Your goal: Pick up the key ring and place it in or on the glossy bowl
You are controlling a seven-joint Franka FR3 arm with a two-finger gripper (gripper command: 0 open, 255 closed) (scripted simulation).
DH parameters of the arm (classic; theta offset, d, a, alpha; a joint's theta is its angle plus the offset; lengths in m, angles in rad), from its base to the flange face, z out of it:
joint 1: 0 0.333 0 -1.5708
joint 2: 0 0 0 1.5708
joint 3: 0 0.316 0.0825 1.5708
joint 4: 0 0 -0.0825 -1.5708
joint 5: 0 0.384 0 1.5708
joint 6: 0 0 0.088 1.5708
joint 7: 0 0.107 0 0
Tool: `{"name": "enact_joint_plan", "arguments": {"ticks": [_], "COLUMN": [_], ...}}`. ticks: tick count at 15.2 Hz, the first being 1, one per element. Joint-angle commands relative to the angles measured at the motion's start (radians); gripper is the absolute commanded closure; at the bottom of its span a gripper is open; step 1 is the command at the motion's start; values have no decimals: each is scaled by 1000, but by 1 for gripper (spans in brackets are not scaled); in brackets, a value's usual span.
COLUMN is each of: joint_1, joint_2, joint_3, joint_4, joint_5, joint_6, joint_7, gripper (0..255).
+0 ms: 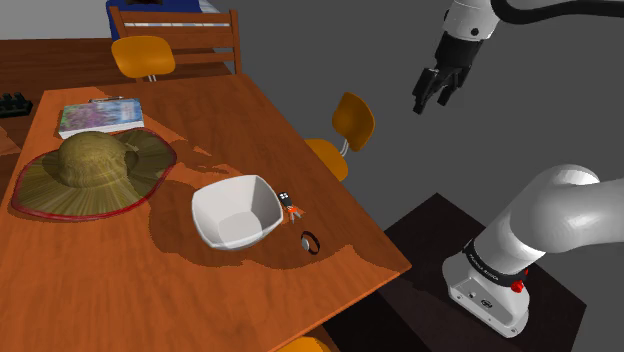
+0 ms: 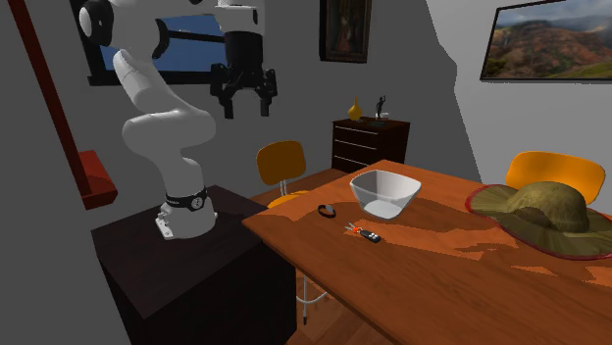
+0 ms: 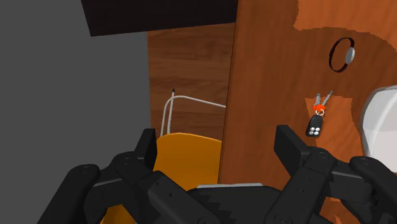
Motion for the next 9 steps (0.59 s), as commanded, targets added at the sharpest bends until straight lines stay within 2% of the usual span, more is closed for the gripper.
{"name": "enact_joint_plan", "arguments": {"ticks": [1, 9], "joint_1": [0, 37], "joint_2": [0, 171], "joint_3": [0, 114], "joint_4": [0, -75], "joint_5": [0, 57], "joint_6": [0, 249], "joint_7": [0, 113], "gripper": [0, 0]}}
